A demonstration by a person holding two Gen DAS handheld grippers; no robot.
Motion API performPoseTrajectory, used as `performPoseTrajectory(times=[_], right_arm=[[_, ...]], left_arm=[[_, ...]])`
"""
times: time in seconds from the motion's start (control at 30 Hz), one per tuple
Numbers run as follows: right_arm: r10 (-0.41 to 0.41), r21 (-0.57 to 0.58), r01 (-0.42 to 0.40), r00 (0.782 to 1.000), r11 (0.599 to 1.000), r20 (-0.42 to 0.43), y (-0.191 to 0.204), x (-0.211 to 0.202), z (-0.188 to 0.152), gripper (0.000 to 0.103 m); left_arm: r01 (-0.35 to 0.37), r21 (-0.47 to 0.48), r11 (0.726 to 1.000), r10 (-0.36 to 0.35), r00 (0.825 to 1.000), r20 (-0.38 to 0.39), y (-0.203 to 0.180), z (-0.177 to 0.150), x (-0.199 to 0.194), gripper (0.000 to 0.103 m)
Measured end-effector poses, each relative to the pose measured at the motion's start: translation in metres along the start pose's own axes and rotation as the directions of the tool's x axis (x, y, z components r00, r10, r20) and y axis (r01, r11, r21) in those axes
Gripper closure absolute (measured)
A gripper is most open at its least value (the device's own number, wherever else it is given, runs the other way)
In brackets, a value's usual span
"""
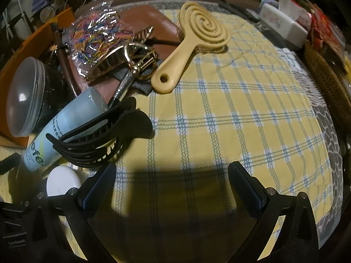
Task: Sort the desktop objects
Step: 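Move the right tool toward the cream spiral hairbrush, then grasp the cream spiral hairbrush by its handle with the right tool and lift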
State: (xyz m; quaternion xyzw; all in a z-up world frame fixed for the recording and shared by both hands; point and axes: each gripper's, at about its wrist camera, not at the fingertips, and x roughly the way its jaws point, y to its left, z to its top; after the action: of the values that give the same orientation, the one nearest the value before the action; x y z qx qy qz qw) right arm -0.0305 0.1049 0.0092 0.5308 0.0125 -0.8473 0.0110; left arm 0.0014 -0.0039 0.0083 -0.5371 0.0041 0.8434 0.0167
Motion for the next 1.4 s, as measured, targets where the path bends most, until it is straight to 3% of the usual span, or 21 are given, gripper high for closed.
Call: performPoseTrajectory(times=[0.13, 0.33, 0.43, 0.6, 0.97, 1.1, 1.2, 1.4], right_arm=[[0.014, -0.001, -0.014, 0.998, 1.000, -0.068, -0.003, -0.003, 0.006, 0.000], [0.062, 0.093, -0.065, 0.997, 0.994, 0.036, -0.026, -0.041, 0.009, 0.000], [0.087, 0.132, -0.099, 0.992, 0.986, 0.095, -0.031, -0.063, 0.012, 0.000], [0.120, 0.178, -0.149, 0.979, 0.973, 0.166, -0.038, -0.086, 0.018, 0.000], [0.167, 0.239, -0.211, 0.967, 0.948, 0.190, -0.057, -0.082, 0.046, 0.000], [0.191, 0.333, -0.261, 0.955, 0.906, 0.228, -0.073, -0.075, 0.061, 0.000], [0.224, 0.414, -0.321, 0.937, 0.852, 0.267, -0.085, -0.061, 0.070, 0.001], [0.235, 0.491, -0.331, 0.940, 0.806, 0.248, -0.093, -0.029, 0.095, 0.013]], left_arm=[[0.039, -0.008, 0.999, -0.038, 0.999, 0.032, 0.005, -0.005, -0.014, 0.000], [0.080, 0.020, 0.997, -0.082, 0.984, 0.156, 0.015, -0.009, -0.061, 0.000], [0.082, 0.075, 0.994, -0.098, 0.967, 0.235, 0.009, -0.003, -0.083, 0.000], [0.023, 0.211, 0.977, -0.099, 0.929, 0.356, -0.012, 0.017, -0.110, 0.000], [0.000, 0.463, 0.887, -0.148, 0.947, 0.285, -0.050, 0.065, -0.085, 0.000], [-0.009, 0.525, 0.851, -0.158, 0.949, 0.273, -0.055, 0.072, -0.071, 0.000], [0.029, 0.518, 0.855, -0.179, 0.954, 0.241, -0.049, 0.079, -0.060, 0.007], [0.070, 0.513, 0.855, -0.213, 0.951, 0.224, -0.044, 0.081, -0.056, 0.009]])
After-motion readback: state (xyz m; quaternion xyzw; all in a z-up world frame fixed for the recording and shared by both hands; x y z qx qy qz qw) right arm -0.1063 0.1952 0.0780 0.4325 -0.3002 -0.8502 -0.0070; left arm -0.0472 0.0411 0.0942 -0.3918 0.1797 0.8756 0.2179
